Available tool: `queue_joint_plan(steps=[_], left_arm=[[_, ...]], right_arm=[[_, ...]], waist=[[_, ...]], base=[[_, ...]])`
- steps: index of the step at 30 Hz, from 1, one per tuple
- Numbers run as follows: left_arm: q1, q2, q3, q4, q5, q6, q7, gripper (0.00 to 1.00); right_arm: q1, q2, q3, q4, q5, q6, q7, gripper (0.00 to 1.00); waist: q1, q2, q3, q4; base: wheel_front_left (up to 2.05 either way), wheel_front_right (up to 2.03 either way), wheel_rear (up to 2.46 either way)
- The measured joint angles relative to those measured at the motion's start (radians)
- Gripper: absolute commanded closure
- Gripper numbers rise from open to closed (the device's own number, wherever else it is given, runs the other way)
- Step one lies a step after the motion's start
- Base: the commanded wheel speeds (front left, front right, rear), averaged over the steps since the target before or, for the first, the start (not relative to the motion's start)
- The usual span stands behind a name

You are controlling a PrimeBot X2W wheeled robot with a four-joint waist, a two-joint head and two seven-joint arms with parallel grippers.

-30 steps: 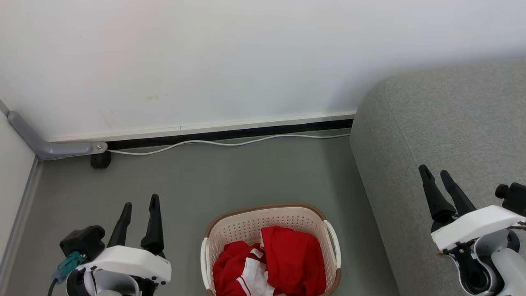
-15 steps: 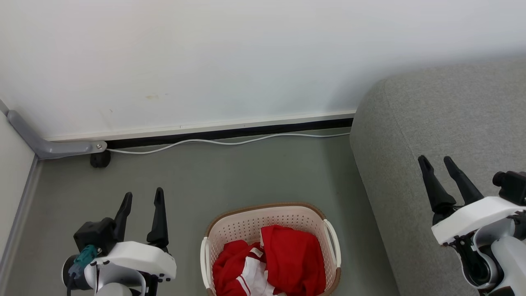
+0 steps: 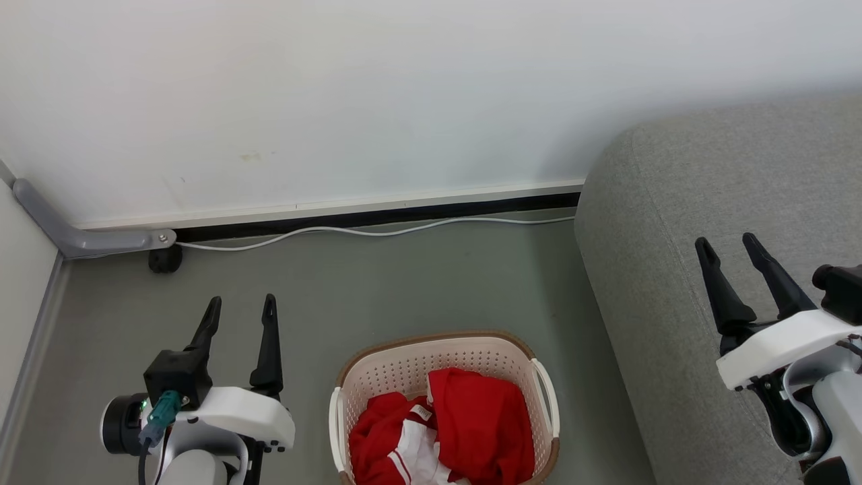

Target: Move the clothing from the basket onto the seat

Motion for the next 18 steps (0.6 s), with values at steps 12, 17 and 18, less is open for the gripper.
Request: queue_joint_plan(steps=[12,17,18], left_arm=[[-0.022,-0.004,0.02,0.035,0.09,0.025,-0.032,0.0],[-0.022,-0.005,0.024,0.048,0.074,0.026,-0.032,0.0],[-0.022,-0.005,0.024,0.05,0.068,0.03,-0.032,0.0]], right_arm=[[-0.03,-0.026,0.002,0.018,-0.102,0.0,-0.035,0.0],[-0.031,-0.026,-0.001,0.018,-0.106,0.0,-0.035,0.0],[-0.031,-0.026,-0.003,0.018,-0.106,0.0,-0.035,0.0]], waist=[[0.0,0.0,0.011,-0.001],[0.0,0.0,0.012,-0.001],[0.0,0.0,0.012,-0.001]], base=[[0.0,0.0,0.0],[0.0,0.0,0.0],[0.0,0.0,0.0]])
